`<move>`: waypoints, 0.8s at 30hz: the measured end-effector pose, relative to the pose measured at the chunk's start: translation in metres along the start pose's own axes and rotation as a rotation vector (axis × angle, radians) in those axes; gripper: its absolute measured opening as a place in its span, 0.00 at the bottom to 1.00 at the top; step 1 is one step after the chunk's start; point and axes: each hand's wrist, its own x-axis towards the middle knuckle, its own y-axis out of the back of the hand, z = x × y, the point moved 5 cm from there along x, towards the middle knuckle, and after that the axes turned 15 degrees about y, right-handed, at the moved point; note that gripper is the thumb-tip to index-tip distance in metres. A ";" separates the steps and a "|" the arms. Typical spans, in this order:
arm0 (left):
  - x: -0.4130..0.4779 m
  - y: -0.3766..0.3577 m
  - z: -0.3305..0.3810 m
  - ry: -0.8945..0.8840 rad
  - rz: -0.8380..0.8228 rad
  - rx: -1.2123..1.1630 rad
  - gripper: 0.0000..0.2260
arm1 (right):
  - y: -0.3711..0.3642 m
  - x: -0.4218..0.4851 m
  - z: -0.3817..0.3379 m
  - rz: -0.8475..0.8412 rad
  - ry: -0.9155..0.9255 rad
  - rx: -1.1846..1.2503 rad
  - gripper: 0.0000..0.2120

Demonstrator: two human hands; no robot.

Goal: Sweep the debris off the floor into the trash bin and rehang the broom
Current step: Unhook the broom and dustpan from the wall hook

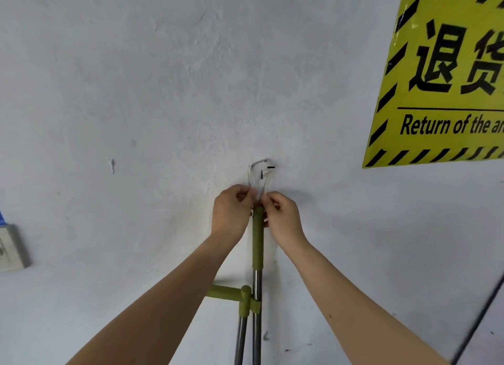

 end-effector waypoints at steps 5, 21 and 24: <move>-0.010 0.009 0.039 -0.048 0.029 -0.168 0.04 | 0.016 0.013 -0.041 0.071 0.146 -0.025 0.12; -0.063 -0.051 -0.042 0.087 -0.178 -0.087 0.03 | 0.048 -0.079 0.046 0.159 0.011 -0.025 0.12; -0.075 -0.062 -0.091 0.184 -0.163 -0.063 0.06 | 0.044 -0.113 0.080 0.095 -0.080 -0.024 0.12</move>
